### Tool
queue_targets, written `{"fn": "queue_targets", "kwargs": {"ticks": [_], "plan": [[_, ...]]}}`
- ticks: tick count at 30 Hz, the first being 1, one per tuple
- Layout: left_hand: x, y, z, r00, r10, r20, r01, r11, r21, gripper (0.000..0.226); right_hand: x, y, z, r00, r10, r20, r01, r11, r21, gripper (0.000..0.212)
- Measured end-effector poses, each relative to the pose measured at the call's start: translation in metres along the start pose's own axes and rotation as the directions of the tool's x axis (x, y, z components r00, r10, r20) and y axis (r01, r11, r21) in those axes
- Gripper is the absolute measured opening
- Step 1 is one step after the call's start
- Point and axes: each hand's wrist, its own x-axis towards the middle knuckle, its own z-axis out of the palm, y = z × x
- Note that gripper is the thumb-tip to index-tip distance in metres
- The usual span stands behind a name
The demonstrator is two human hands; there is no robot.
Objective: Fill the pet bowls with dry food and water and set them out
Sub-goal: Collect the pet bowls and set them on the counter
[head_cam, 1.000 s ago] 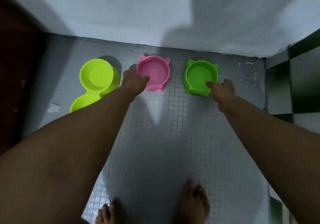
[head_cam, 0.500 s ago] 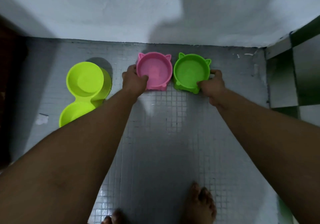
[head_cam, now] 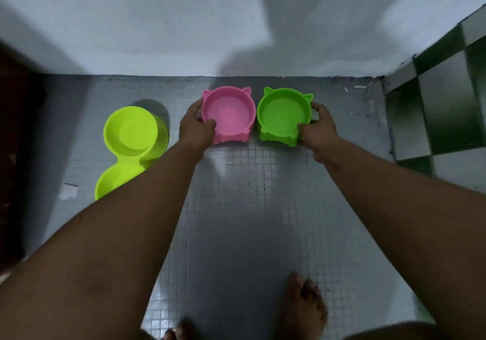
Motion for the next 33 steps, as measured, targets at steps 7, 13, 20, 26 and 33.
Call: {"fn": "queue_targets", "kwargs": {"ticks": [7,13,20,26,33], "plan": [[-0.087,0.078,-0.051,0.999,-0.045,-0.007,0.045,0.997,-0.068,0.062,-0.09,-0.079,-0.054,0.998,0.051,0.045,-0.051,0.999,0.009,0.064],[-0.207,0.184,-0.123,0.999,-0.042,0.02,0.044,0.994,-0.102,0.068,-0.231,-0.202,-0.121,0.992,0.097,0.082,-0.108,0.984,0.141,0.061],[-0.363,0.311,-0.207,0.992,-0.041,0.12,0.058,0.988,-0.144,0.075,-0.374,-0.297,-0.194,0.999,0.034,0.03,-0.043,0.938,0.345,0.059],[-0.469,0.353,-0.247,0.995,0.058,0.081,-0.04,0.978,-0.205,0.056,-0.476,-0.335,-0.238,0.999,-0.05,0.001,0.044,0.903,0.428,0.062],[-0.587,0.34,-0.258,0.994,0.104,-0.024,-0.107,0.958,-0.266,0.057,-0.59,-0.325,-0.291,0.997,-0.076,-0.021,0.077,0.884,0.461,0.062]]}}
